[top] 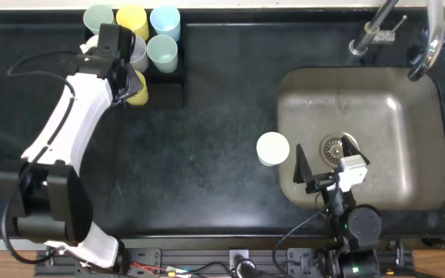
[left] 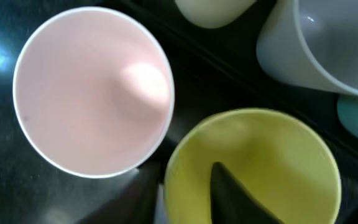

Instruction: Store Cups

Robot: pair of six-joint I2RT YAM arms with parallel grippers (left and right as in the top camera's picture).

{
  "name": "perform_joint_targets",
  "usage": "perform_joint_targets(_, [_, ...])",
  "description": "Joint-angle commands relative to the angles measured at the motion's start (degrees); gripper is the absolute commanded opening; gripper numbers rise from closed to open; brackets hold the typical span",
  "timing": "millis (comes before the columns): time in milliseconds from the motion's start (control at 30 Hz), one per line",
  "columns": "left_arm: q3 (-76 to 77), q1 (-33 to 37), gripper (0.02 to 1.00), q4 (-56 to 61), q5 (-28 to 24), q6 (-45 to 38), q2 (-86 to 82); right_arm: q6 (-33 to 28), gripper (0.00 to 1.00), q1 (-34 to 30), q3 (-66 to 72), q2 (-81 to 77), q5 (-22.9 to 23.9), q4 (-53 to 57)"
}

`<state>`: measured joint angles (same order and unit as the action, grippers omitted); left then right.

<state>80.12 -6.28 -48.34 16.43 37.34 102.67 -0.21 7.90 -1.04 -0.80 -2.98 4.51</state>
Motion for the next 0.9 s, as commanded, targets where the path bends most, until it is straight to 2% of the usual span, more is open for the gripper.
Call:
perform_joint_targets(33, [-0.28, -0.11, 0.524, 0.66, 1.29, 0.35, -1.09, 0.04, 0.998, -0.11, 0.79, 0.59, 0.04, -0.31])
perform_joint_targets(100, [-0.28, -0.15, 0.627, 1.64, 1.2, -0.66, -3.82, 0.04, 0.998, -0.11, 0.76, 0.59, 0.04, -0.31])
perform_joint_targets(200, [-0.31, -0.55, 0.7, 5.49, -0.26, -6.01, -9.99, 0.04, 0.996, -0.11, 0.76, 0.59, 0.04, -0.28])
perform_joint_targets(367, [-1.46, -2.89, 0.812, 17.77, -5.35, -22.25, -22.05, 0.04, 0.998, -0.11, 0.79, 0.59, 0.04, -0.28])
perform_joint_targets(467, [-6.1, -3.72, 0.864, 26.14, -8.81, -28.74, -29.97, 0.04, 0.998, -0.11, 0.79, 0.59, 0.04, -0.28])
perform_joint_targets(567, [-14.34, -3.37, 1.0, 33.73, -12.37, -31.98, -38.69, 0.02, 0.996, -0.11, 0.79, 0.59, 0.04, -0.31])
perform_joint_targets(700, [-30.91, -1.77, 1.0, 42.73, -18.21, -35.74, -54.05, 0.02, 0.998, -0.11, 0.76, 0.59, 0.04, -0.31])
perform_joint_targets(900, [-53.27, 0.83, 1.0, 51.87, -24.79, -35.87, -76.19, 0.04, 0.996, -0.11, 0.79, 0.59, 0.04, -0.28])
